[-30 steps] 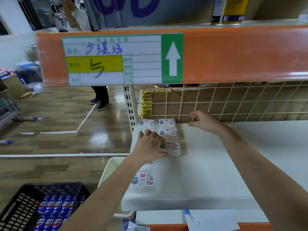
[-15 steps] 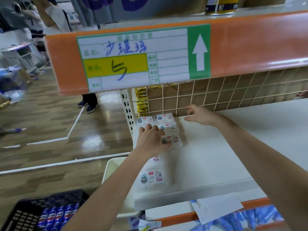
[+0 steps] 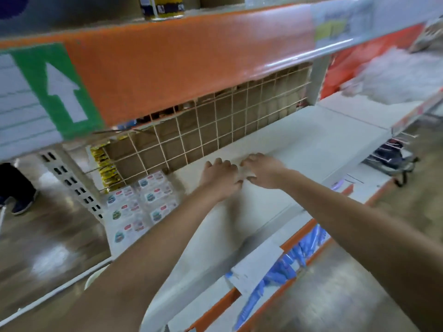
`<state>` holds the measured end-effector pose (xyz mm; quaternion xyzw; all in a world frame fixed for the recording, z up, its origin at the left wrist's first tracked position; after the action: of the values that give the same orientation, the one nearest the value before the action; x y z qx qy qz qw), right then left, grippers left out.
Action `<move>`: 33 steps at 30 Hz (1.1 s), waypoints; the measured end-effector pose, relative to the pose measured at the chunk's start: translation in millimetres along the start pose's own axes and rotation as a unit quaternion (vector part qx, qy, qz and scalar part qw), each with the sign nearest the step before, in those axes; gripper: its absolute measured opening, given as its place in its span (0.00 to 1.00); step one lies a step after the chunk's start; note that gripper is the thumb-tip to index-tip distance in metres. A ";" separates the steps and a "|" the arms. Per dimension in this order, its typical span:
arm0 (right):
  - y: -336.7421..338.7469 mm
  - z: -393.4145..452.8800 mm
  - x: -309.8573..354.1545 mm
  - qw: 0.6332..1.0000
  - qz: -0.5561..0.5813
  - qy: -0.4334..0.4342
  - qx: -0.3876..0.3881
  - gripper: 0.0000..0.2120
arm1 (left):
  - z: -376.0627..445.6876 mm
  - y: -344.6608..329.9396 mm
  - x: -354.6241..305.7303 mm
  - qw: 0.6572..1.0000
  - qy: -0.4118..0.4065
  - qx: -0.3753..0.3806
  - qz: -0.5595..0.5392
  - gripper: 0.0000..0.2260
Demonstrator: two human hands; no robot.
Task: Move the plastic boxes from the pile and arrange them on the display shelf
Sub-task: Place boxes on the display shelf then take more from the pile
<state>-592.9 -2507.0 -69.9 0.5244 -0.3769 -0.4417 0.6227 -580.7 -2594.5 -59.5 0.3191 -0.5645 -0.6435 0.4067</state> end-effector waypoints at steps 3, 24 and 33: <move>4.2 -27.8 -54.3 0.999 -0.023 -0.029 0.002 0.24 | 30.9 -5.9 -55.0 0.998 -0.046 -0.001 0.030 0.19; 63.4 -221.6 -480.2 0.952 -0.053 -0.302 -0.003 0.25 | 256.0 -9.8 -443.0 0.983 -0.181 0.016 -0.019 0.21; 57.2 -228.1 -644.4 0.926 -0.064 -0.372 -0.016 0.21 | 381.6 -19.7 -562.9 0.972 -0.235 -0.022 -0.015 0.19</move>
<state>-581.2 -1821.3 -55.3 0.3353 -0.5404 -0.6498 0.4163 -653.8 -1918.1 -45.5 0.1584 -0.6252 -0.7189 0.2595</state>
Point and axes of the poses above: each hand's wrist, its own z-axis towards the middle knuckle, its own y-axis out of the back of the hand, x = y × z, the point moved 9 cm from there along z, towards the middle knuckle, and after that the axes turned 12 degrees about -x, right-handed, at the moved point
